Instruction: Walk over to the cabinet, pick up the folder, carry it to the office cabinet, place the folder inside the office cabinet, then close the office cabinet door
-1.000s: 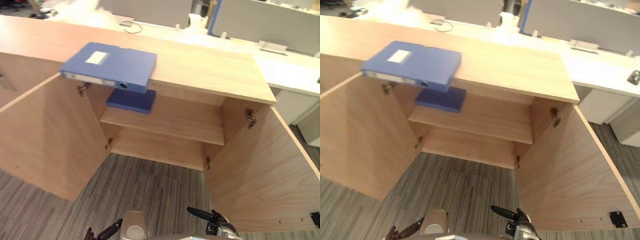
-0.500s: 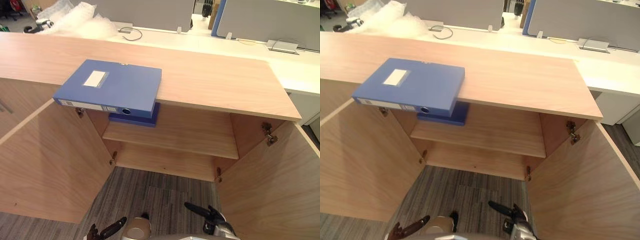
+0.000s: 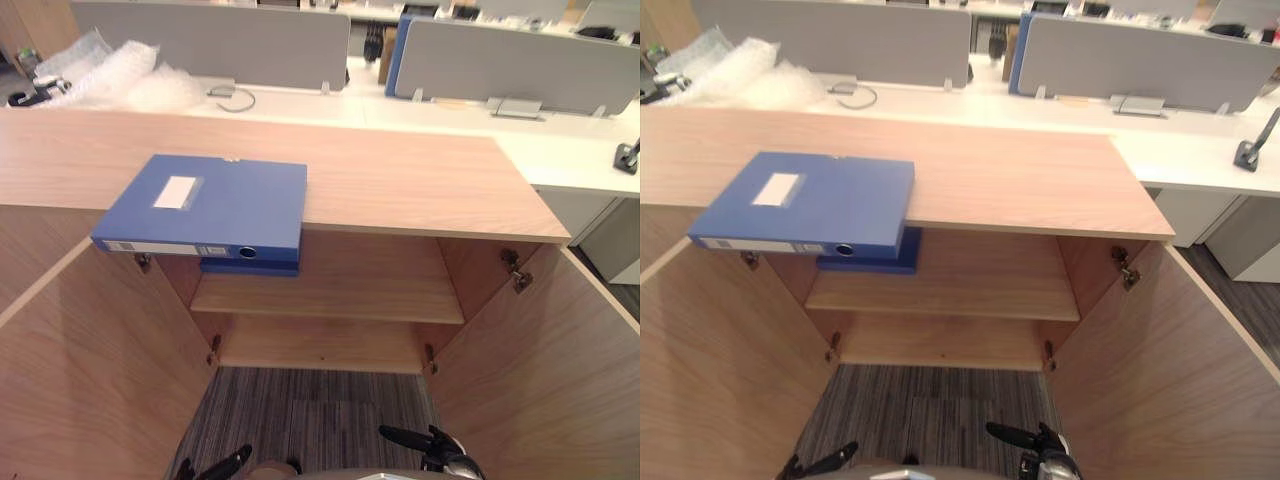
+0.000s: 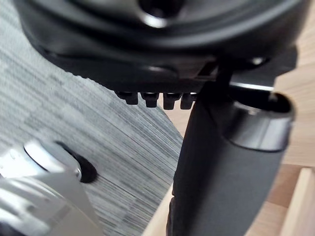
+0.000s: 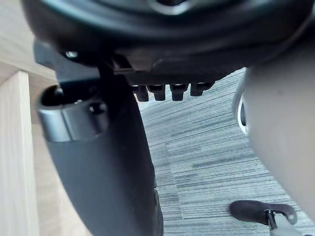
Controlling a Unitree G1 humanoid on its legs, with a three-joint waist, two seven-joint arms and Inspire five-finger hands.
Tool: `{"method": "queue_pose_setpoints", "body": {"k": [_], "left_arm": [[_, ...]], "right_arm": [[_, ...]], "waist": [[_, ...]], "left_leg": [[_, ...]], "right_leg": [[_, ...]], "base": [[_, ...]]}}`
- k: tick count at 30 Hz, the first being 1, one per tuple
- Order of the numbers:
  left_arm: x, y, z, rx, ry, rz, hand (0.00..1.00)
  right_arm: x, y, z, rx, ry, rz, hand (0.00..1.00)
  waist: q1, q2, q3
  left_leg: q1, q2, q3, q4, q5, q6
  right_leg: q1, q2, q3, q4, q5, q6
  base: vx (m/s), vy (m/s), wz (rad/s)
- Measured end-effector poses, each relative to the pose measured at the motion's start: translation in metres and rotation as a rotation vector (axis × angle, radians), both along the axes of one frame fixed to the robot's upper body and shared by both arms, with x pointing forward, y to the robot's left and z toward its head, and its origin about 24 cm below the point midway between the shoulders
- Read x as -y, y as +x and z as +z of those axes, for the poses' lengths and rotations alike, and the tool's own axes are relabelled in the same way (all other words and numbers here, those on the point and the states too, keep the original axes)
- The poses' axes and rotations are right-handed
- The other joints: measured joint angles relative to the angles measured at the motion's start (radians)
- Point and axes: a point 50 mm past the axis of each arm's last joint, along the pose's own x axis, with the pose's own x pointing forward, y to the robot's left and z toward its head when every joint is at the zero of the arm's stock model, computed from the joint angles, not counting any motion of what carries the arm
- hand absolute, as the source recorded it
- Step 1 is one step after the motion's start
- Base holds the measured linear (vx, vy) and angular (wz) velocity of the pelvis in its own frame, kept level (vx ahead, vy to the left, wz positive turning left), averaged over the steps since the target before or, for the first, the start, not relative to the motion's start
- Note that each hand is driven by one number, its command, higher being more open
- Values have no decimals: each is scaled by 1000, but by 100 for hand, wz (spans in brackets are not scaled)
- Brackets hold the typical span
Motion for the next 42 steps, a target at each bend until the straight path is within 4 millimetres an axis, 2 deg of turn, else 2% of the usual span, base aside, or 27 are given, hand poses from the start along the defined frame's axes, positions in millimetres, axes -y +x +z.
{"method": "queue_pose_setpoints", "body": {"k": [1,2,5,7,10,13,15,16,17,18,22,25,26,29,33,36,42], "left_arm": [[-2,6,7,76,-20,48,100],[1,18,16,178,-60,91,100],[18,36,38,403,-179,204,100],[21,49,55,518,-219,214,100],[24,68,87,682,-241,192,100],[22,76,107,737,-168,146,100],[16,82,127,751,-4,81,100],[12,82,132,758,35,77,100],[2,78,146,749,183,61,100],[-3,76,150,738,250,57,100],[-33,54,177,648,601,116,100],[-42,41,193,550,823,145,100],[-45,38,202,521,915,158,100],[-46,36,221,488,1098,170,100],[-41,37,251,476,1361,179,100],[-34,40,264,485,1476,164,100],[-17,59,278,558,1657,-69,100]], "right_arm": [[-4,0,0,1,8,7,100],[-11,-3,-2,-9,17,33,100],[-17,0,-1,2,19,120,100],[-25,-1,-1,-4,34,169,100],[-37,-4,-2,-27,55,223,100],[-41,-11,-4,-51,65,232,100],[-41,-17,-6,-67,67,215,100],[-41,-17,-6,-67,68,206,100],[-44,-18,-6,-66,76,176,100],[-43,-19,-6,-70,78,169,100],[-41,-20,-6,-63,70,151,100],[-40,-25,-7,-77,71,134,100],[-39,-26,-7,-81,68,127,100],[-39,-27,-7,-82,56,110,100],[-41,-27,-7,-77,47,131,100],[-41,-33,-9,-105,50,133,100],[-42,-34,-11,-131,36,188,100]], "waist": [[4,-10,-3],[13,-25,-11],[29,13,-37],[35,14,-50],[51,-6,-65],[64,-33,-83],[88,-49,-92],[92,-50,-93],[99,-51,-94],[102,-51,-94],[115,-55,-97],[137,-64,-104],[148,-75,-111],[152,-87,-120],[151,-86,-121],[148,-83,-121],[140,-70,-124]], "left_leg": [[-16,-3,-10,19,-8,-14],[-21,-6,-17,35,-23,-35],[-68,52,-21,81,-55,-76],[-86,79,-36,85,-59,-97],[-113,112,-53,91,-64,-115],[-114,117,-62,92,-69,-122],[-114,118,-62,98,-76,-130],[-112,118,-62,100,-80,-131],[-108,120,-63,111,-92,-132],[-107,120,-63,113,-96,-134],[-99,118,-65,115,-113,-124],[-94,110,-67,115,-121,-115],[-94,105,-68,115,-123,-112],[-86,89,-79,116,-127,-105],[-90,72,-80,118,-127,-100],[-98,61,-84,123,-126,-98],[-104,56,-72,127,-120,-95]], "right_leg": [[0,17,-8,-93,44,-4],[20,22,-24,-146,42,31],[44,108,-54,-250,37,21],[49,149,-71,-286,40,8],[64,201,-102,-335,47,-5],[86,213,-126,-364,48,-5],[101,217,-134,-379,55,1],[105,219,-137,-382,60,1],[116,222,-138,-390,69,3],[120,222,-138,-391,71,3],[128,223,-136,-398,91,-5],[137,218,-135,-408,104,-3],[138,214,-135,-411,106,-2],[155,206,-133,-428,110,0],[156,196,-116,-440,110,-1],[152,194,-110,-445,111,-1],[153,197,-64,-479,111,-1]], "base": [[-9,-233,33],[7,-257,26],[-7,-259,2],[-3,-200,11],[60,-152,20],[81,-47,20],[108,3,11],[100,29,8],[54,26,3],[62,40,2],[41,58,1],[13,68,4],[8,64,4],[-15,58,10],[-42,49,-1],[-36,43,3],[-15,15,-6]]}}
